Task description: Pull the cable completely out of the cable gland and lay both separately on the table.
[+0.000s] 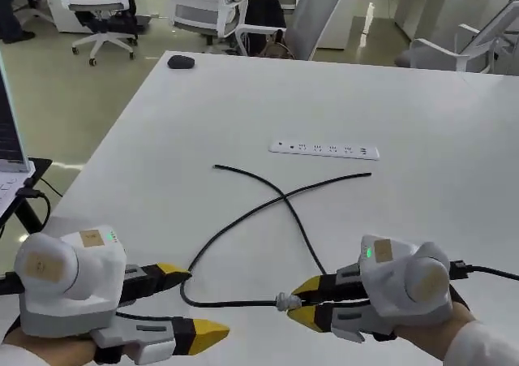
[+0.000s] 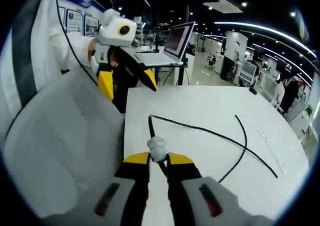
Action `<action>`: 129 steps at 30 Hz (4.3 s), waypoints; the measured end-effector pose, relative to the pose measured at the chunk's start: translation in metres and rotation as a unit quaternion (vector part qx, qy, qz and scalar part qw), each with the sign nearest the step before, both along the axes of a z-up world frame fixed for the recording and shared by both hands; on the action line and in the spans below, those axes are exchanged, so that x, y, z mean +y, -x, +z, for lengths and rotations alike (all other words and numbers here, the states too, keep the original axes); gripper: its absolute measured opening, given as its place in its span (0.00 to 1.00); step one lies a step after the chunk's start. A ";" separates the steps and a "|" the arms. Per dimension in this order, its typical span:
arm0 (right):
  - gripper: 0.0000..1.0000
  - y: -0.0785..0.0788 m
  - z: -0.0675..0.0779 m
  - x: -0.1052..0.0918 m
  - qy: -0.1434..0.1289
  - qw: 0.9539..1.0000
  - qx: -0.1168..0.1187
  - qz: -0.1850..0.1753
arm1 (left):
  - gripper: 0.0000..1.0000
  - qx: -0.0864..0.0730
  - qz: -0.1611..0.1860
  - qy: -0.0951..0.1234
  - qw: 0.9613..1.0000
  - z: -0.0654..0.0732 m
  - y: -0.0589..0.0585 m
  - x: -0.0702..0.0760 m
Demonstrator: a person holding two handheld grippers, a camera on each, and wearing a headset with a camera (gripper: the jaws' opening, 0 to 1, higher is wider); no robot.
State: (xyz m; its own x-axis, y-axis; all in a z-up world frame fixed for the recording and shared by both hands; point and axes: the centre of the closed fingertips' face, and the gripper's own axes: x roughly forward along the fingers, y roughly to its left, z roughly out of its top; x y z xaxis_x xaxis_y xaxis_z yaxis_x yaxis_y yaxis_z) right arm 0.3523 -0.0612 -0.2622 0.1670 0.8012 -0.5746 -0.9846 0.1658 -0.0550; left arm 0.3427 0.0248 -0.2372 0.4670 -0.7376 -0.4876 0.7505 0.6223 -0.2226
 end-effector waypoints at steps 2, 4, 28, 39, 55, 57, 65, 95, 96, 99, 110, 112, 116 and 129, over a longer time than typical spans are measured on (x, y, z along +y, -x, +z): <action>0.10 0.001 0.008 0.002 -0.005 1.000 -0.012 0.002 | 0.60 -0.007 -0.007 0.003 1.000 0.006 -0.001 -0.003; 0.10 0.002 0.016 0.003 -0.007 1.000 -0.019 0.004 | 0.58 -0.012 -0.011 0.007 1.000 0.010 -0.002 -0.006; 0.10 0.032 0.086 0.016 -0.005 0.994 -0.098 0.040 | 0.23 -0.040 -0.142 0.147 0.978 0.071 0.012 -0.067; 0.10 0.032 0.095 0.017 0.005 0.991 -0.125 0.051 | 0.16 -0.044 -0.171 0.155 0.972 0.077 0.020 -0.075; 0.12 0.026 0.101 0.013 0.010 0.988 -0.149 0.048 | 0.15 -0.001 -0.146 0.205 0.968 0.085 0.015 -0.077; 0.12 0.030 0.104 0.014 -0.021 0.993 -0.110 0.044 | 0.15 -0.002 -0.151 0.206 0.967 0.086 0.017 -0.077; 0.13 0.036 0.130 0.009 -0.184 0.981 0.057 0.018 | 0.14 -0.059 -0.191 0.231 0.952 0.104 0.024 -0.070; 0.11 0.040 0.143 0.017 -0.254 0.952 0.170 -0.001 | 0.14 -0.076 -0.222 0.258 0.937 0.122 0.024 -0.072; 0.10 0.040 0.143 0.017 -0.251 0.952 0.175 -0.004 | 0.14 -0.074 -0.223 0.256 0.938 0.122 0.024 -0.072; 0.10 0.040 0.142 0.018 -0.241 0.959 0.149 -0.004 | 0.14 -0.058 -0.222 0.252 0.940 0.120 0.022 -0.072; 0.08 0.042 0.147 0.017 -0.235 0.968 0.087 -0.001 | 0.13 0.005 -0.217 0.279 0.935 0.118 0.024 -0.069; 0.08 0.042 0.147 0.017 -0.232 0.969 0.082 -0.002 | 0.13 0.009 -0.217 0.279 0.935 0.118 0.024 -0.070; 0.08 0.045 0.147 0.016 -0.215 0.975 0.053 0.006 | 0.13 0.029 -0.223 0.275 0.935 0.116 0.027 -0.070; 0.08 0.048 0.138 0.015 -0.155 0.980 -0.108 0.058 | 0.13 0.117 -0.215 0.291 0.925 0.107 0.028 -0.073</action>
